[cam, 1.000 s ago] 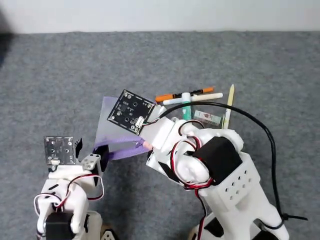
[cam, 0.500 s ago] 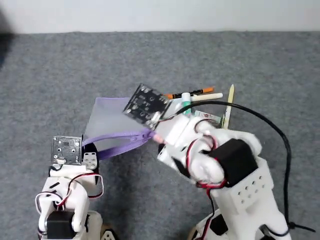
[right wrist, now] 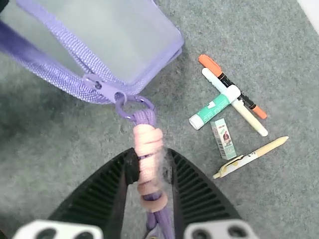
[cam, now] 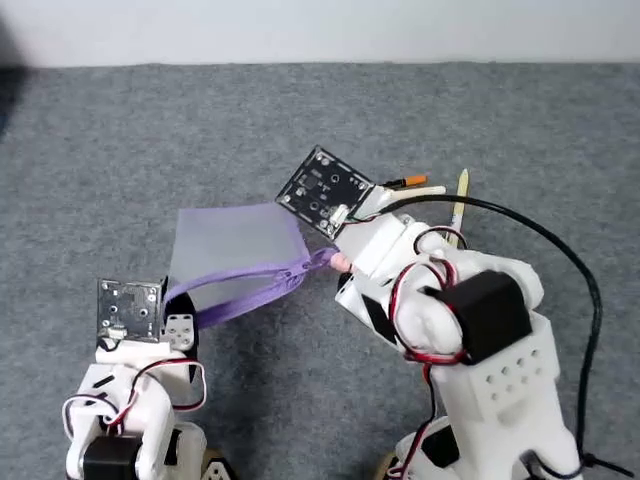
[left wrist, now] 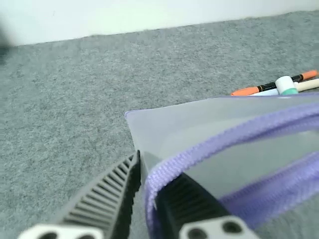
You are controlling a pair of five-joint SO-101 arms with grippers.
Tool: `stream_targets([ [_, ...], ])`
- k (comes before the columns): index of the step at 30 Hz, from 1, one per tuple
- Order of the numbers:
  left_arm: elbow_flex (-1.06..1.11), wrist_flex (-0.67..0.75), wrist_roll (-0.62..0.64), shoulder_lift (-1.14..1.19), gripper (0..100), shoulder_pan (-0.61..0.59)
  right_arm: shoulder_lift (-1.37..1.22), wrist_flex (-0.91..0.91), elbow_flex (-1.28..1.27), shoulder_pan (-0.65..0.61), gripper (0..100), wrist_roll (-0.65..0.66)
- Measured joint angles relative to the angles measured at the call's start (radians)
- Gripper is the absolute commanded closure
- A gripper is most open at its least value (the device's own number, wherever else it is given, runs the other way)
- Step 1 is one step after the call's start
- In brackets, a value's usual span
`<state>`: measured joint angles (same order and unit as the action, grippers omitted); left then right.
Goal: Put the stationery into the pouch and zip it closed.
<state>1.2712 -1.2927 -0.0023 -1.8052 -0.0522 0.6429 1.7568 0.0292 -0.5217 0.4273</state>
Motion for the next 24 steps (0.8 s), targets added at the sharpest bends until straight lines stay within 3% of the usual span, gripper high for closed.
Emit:
stream_targets([
  [4, 0.000, -0.054, 0.003, 0.000, 99, -0.003, 0.061, 0.000, 0.000, 0.034, 76.7, -0.064],
  [12, 0.000, -0.074, 0.133, 0.000, 99, -0.008, 0.071, 0.000, -0.031, 0.147, 78.7, -0.157],
  [18, -0.021, -0.080, 0.152, 0.000, 99, -0.103, -0.129, 0.000, -0.044, 0.219, 79.0, -0.161],
  [24, -0.031, -0.086, 0.152, 0.000, 99, -0.120, -0.391, 0.000, 0.058, 0.221, 79.0, -0.167],
])
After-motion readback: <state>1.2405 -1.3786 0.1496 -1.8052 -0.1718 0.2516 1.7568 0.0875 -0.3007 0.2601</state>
